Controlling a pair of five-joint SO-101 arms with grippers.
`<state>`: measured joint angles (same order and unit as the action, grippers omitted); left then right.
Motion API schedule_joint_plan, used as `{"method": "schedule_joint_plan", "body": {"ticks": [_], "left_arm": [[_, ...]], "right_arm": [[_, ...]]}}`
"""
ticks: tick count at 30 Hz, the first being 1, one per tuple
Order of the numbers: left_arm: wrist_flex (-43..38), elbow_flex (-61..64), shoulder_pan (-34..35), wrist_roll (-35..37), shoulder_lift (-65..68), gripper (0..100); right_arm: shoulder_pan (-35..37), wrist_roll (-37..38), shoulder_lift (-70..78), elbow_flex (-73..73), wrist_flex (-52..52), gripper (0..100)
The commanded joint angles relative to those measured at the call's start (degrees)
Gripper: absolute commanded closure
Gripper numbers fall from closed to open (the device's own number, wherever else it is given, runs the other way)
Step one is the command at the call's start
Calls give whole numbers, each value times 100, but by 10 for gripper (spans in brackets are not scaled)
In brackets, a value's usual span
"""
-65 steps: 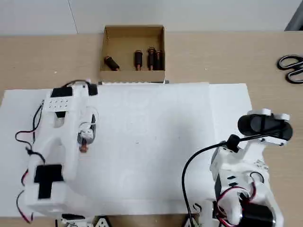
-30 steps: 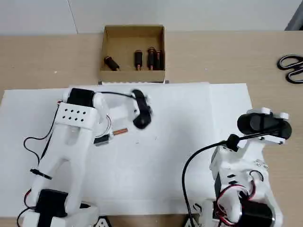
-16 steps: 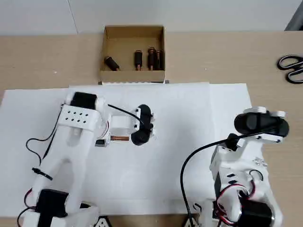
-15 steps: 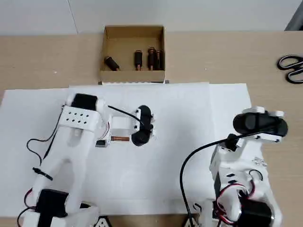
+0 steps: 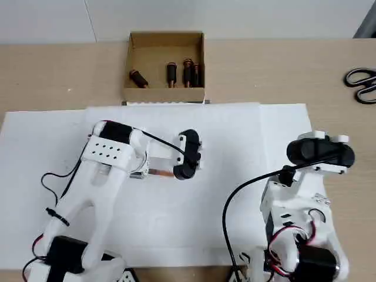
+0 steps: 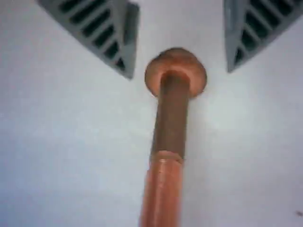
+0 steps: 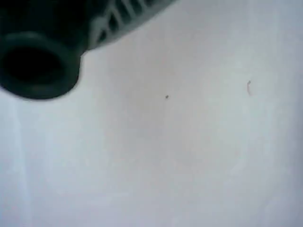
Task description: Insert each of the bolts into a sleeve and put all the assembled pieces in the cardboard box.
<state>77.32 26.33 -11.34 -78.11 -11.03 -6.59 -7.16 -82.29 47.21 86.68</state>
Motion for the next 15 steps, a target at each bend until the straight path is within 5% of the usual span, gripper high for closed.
{"method": "schedule_joint_plan", "body": {"ticks": [1,8,15], "left_arm": [[-132,-259,-44,-1820,-246,879],[-97,-716,-44,-1319,-246,953],[-88,-1684,-44,1916,-246,994]], "right_arm": [[-48,53,-31,-26,-145,995],[-48,53,-31,-18,-145,995],[-48,53,-31,-18,-145,995]]}}
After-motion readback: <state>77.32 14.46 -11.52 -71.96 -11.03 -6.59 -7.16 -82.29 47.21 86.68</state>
